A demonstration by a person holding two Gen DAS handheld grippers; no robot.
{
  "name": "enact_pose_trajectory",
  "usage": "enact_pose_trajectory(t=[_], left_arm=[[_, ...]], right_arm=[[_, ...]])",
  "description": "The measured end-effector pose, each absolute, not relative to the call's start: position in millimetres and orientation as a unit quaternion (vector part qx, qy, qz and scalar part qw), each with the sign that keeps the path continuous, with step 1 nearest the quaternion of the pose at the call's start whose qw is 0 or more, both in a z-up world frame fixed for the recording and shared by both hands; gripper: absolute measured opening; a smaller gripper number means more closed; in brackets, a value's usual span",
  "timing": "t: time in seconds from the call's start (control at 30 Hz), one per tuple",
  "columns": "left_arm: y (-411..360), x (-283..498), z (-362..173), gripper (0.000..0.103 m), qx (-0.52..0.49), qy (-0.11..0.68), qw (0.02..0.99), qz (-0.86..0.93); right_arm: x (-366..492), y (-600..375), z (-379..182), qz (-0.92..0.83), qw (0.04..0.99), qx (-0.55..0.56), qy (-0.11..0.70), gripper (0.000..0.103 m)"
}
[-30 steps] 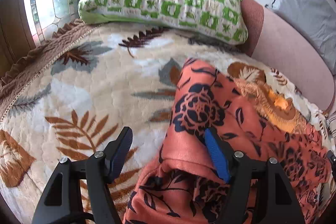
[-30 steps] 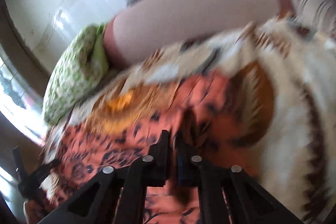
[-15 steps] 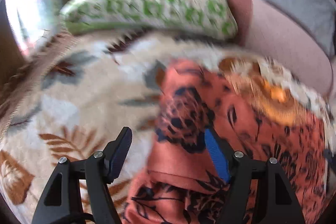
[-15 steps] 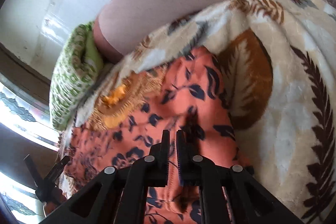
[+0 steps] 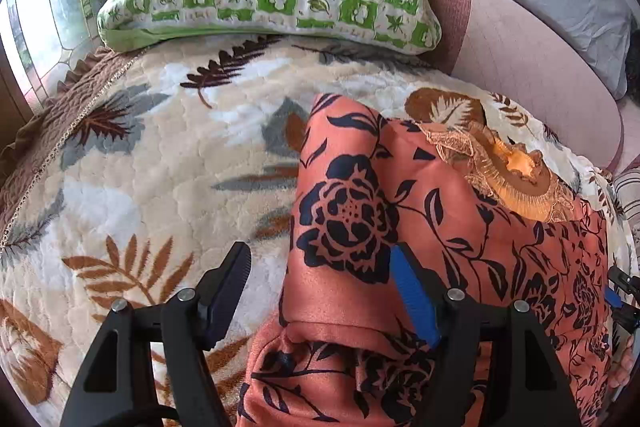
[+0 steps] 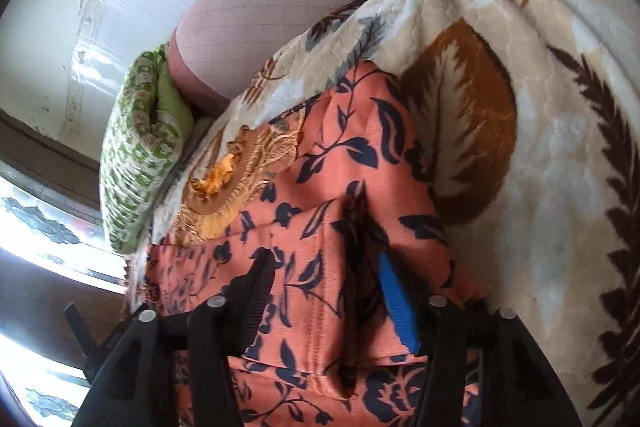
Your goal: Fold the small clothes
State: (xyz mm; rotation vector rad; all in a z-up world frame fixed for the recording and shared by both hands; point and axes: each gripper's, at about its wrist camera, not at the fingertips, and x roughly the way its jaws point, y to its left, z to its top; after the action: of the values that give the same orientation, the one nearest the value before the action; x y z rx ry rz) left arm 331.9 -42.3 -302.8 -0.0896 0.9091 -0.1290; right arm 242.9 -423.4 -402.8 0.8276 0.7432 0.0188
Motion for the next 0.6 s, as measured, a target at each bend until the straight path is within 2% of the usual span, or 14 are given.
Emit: enact_pose_trajectory(t=[0.07,0.13,0.17,0.2,0.43,0.53,0.6], left_arm=[[-45.5,332.8,-304.8,0.073,-0.040,0.442,0.894,-0.065],[-49.6,331.8,-306.1,0.073,-0.035,0.442,0.894,-0.069],[-51.7,331.3,-306.1,0.073,-0.033,0.441,0.894,-0.070],[-53.8,330.0,-305.3,0.073,-0.029,0.439,0.895,-0.072],[-61.8,326.6,-299.9,0.073,-0.026,0.427,0.900,-0.081],[-76.8,328.7,-315.9,0.073,0.012,0.447,0.890,-0.085],[-83.4,327.6,-322.2,0.073,0.036,0.448,0.890,-0.074]], right_arm=[[250.1,-415.4,-409.7,0.032,0.841,0.395,0.369,0.054],[255.5,-404.7,-410.8,0.028,0.849,0.364,0.382,0.031],[257.0,-399.2,-409.6,0.025,0.855,0.347,0.385,0.016],[256.2,-394.0,-405.7,0.019,0.862,0.334,0.380,0.011],[221.8,-393.8,-346.5,-0.049,0.927,0.264,0.262,0.007],[235.3,-405.9,-371.0,-0.066,0.910,0.269,0.307,0.007],[243.8,-417.8,-399.2,-0.088,0.885,0.298,0.346,0.012]])
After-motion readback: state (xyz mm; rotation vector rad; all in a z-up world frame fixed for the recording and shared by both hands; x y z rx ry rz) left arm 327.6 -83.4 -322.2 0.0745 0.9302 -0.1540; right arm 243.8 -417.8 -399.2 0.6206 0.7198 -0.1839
